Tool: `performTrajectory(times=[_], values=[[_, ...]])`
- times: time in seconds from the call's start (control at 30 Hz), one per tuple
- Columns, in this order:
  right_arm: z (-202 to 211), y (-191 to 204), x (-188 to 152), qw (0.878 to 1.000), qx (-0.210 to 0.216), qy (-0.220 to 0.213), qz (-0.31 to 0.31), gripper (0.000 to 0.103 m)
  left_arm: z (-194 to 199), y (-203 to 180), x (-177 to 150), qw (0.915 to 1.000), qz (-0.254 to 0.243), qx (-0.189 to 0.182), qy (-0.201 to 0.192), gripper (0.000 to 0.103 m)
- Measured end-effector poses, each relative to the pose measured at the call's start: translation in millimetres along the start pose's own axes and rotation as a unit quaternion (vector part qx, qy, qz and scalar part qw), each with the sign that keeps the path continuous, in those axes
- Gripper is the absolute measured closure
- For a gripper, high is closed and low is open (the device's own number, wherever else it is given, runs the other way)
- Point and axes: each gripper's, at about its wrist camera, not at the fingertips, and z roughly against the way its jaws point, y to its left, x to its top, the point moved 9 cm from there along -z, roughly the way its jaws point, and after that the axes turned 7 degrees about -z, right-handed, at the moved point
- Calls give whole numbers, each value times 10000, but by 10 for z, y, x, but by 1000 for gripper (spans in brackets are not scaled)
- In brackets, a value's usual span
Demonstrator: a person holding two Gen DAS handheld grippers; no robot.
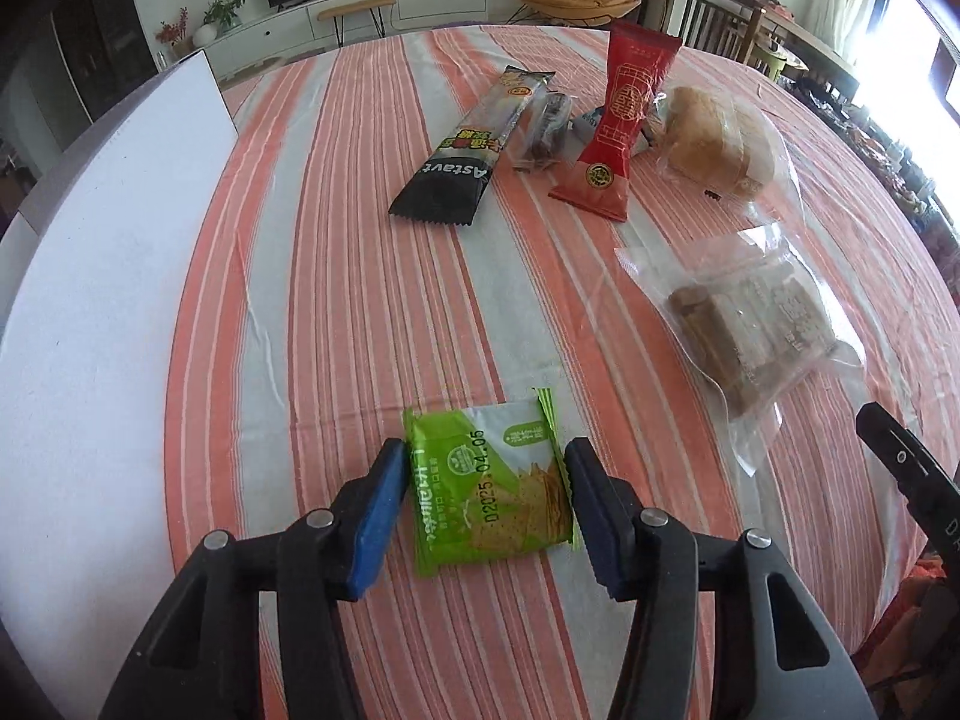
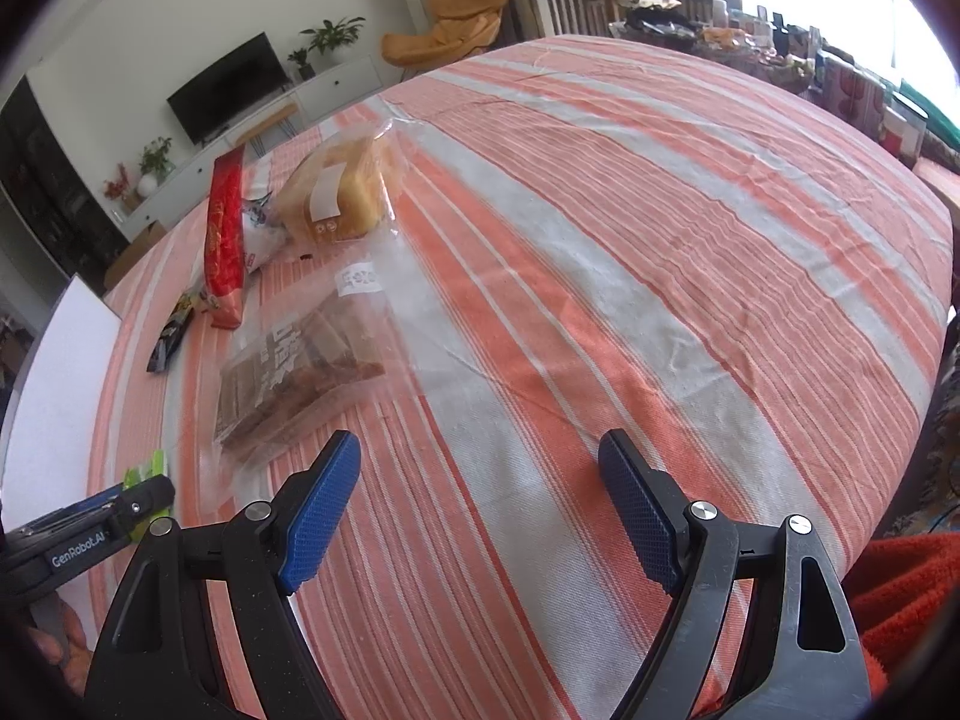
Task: Organize snacks
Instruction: 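Grasp the green cracker pack with the left gripper, then grasp the clear hawthorn strip bag with the right gripper while the left gripper lifts the cracker pack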
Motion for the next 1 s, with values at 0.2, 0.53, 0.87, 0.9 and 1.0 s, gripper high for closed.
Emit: performTrajectory(times=[0.2,0.53,0.87,0.9,1.0], values=[[2,6,-8,10000,13,2,-12,19,-16,130,-98,9988,272,209,-353,16],[0,14,-21,10000,-5,8,14,18,-48,223,-113,9970,298,327,-639,0],[-20,42,-23,10000,-11,32,74,15,-30,218,-152,9963,320,348,-720,0],[-22,43,-23,10000,-12,33,77,15,-30,219,-151,9963,321,348,-721,0],[-21,44,-22,10000,-8,32,74,15,-33,219,-144,9963,321,348,-720,0]])
